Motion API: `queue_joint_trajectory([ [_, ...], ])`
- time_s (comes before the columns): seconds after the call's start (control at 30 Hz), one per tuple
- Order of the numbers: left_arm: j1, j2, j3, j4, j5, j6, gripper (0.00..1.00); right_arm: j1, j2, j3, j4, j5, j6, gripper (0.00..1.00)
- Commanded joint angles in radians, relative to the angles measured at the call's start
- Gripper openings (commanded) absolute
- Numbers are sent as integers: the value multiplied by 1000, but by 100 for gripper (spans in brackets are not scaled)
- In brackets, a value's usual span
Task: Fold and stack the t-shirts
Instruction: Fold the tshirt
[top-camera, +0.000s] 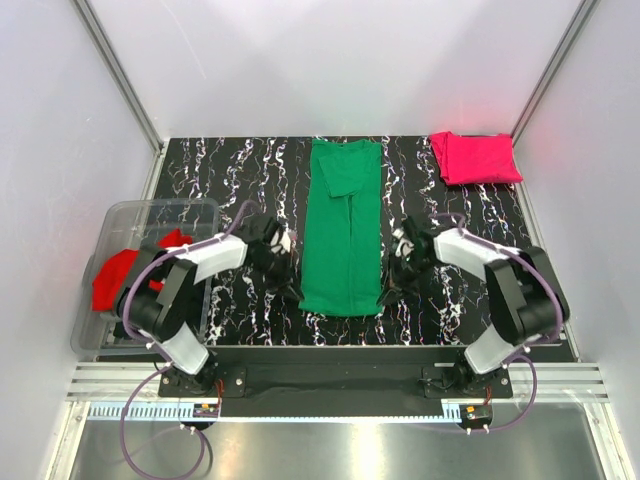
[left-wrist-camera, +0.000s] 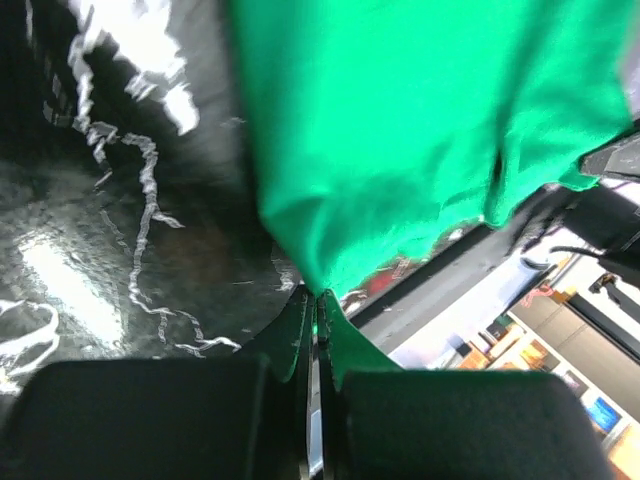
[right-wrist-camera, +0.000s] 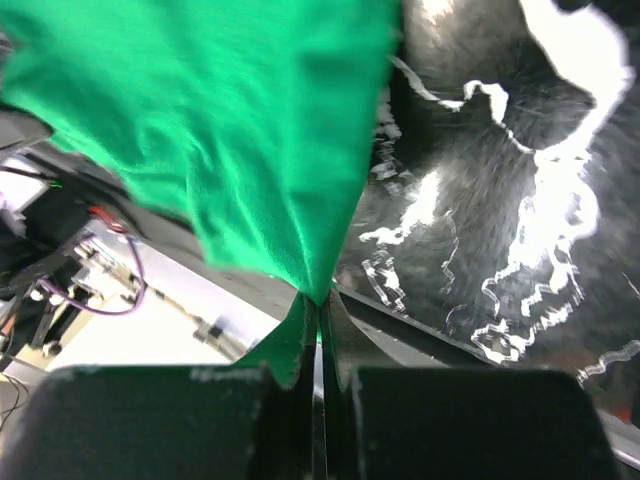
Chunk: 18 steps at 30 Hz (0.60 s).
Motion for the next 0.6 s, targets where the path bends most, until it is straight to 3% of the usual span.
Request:
queue_joint_trajectory([
  [0.0, 18, -84, 107, -38, -6, 58, 0, -49, -106, 76, -60, 27, -52, 0],
  [0.2, 41, -67, 225, -66, -39, 89, 0, -120, -132, 178, -69, 58, -75, 0],
  [0.57, 65, 110, 477, -49, -108, 169, 0, -183, 105, 463, 41, 86, -109, 0],
])
